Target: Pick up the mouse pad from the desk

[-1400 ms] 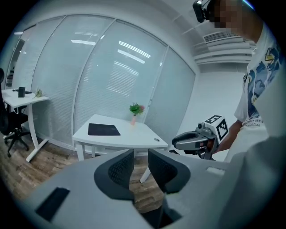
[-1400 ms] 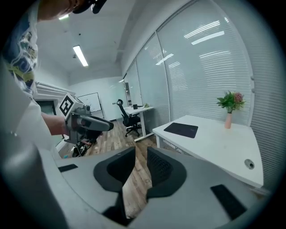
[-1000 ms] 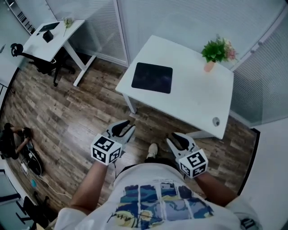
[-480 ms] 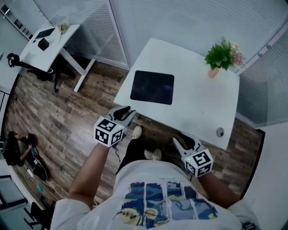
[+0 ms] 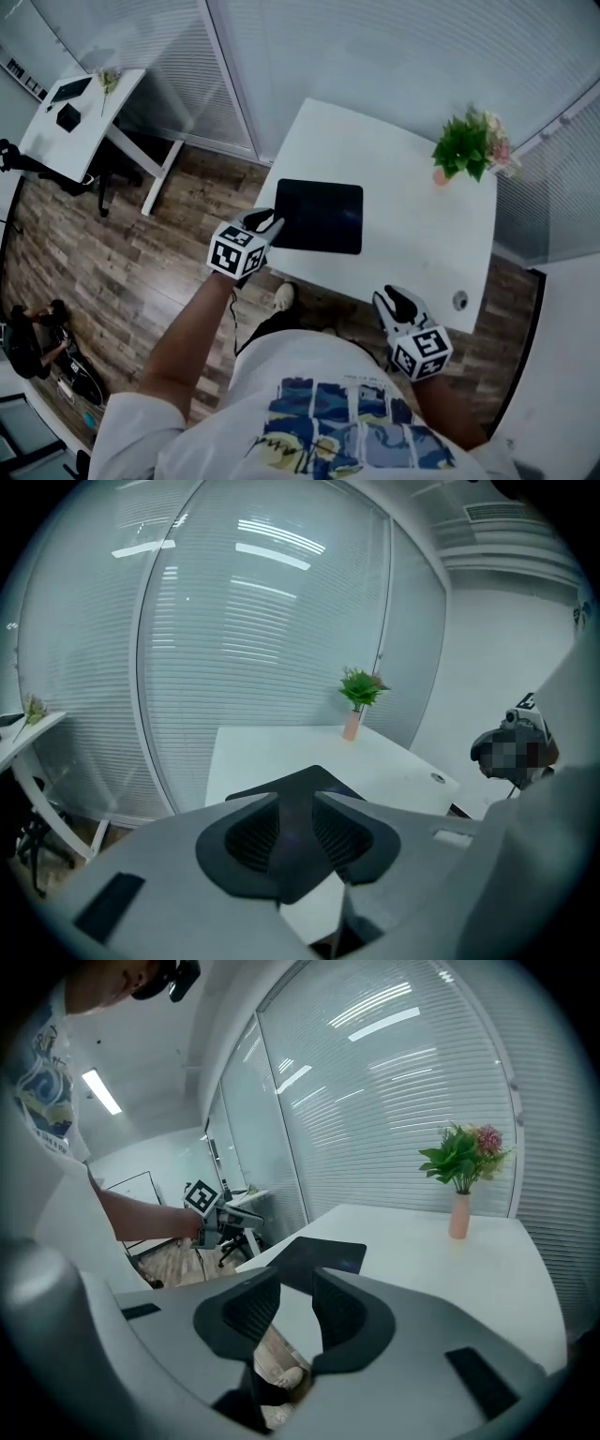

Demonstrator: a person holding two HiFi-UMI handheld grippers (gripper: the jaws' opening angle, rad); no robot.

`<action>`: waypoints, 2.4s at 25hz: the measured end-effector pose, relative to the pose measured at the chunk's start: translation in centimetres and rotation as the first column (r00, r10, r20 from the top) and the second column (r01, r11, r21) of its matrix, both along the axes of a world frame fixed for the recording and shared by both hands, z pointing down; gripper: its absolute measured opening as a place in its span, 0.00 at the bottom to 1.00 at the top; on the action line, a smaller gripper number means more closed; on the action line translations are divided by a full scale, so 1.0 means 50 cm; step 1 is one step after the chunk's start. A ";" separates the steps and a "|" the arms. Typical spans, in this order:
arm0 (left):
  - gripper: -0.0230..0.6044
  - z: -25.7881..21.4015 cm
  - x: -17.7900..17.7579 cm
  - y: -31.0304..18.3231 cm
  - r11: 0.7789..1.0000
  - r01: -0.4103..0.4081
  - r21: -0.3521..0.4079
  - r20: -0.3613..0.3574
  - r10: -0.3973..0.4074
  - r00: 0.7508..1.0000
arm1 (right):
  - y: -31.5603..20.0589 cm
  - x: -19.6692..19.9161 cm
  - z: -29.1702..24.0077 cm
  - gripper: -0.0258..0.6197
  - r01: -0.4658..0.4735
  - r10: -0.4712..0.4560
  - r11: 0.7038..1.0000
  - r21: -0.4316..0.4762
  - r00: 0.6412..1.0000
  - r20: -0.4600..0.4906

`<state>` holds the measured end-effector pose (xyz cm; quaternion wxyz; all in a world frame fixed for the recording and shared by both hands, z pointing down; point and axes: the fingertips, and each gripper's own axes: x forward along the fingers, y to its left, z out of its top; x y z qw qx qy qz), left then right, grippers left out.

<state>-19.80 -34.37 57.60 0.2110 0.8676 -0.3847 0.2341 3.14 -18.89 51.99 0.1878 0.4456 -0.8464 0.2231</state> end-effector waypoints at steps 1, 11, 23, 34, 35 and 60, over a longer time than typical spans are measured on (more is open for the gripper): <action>0.19 0.011 0.000 -0.024 1.000 -0.008 -0.005 0.006 0.008 1.000 | -0.012 -0.002 0.001 0.21 -0.014 0.014 1.000 -0.004 1.000 -0.002; 0.23 0.157 -0.026 -0.210 0.995 -0.050 -0.086 0.065 0.055 0.996 | -0.073 -0.001 0.012 0.20 -0.160 0.159 0.986 -0.048 0.987 -0.038; 0.26 0.281 -0.006 -0.304 0.980 -0.115 -0.162 0.136 0.137 0.981 | -0.096 0.031 0.035 0.19 -0.298 0.291 0.950 -0.092 0.954 -0.077; 0.26 0.304 -0.004 -0.310 0.975 -0.128 -0.179 0.137 0.154 0.979 | -0.105 0.039 0.042 0.19 -0.359 0.353 0.928 -0.102 0.933 -0.070; 0.25 0.306 -0.005 -0.308 0.975 -0.123 -0.186 0.139 0.150 0.979 | -0.105 0.038 0.043 0.18 -0.360 0.354 0.927 -0.103 0.933 -0.067; 0.08 0.173 0.044 -0.241 0.990 -0.062 -0.130 0.107 0.076 0.991 | -0.022 0.105 0.029 0.16 -0.286 0.284 0.957 -0.050 0.958 -0.041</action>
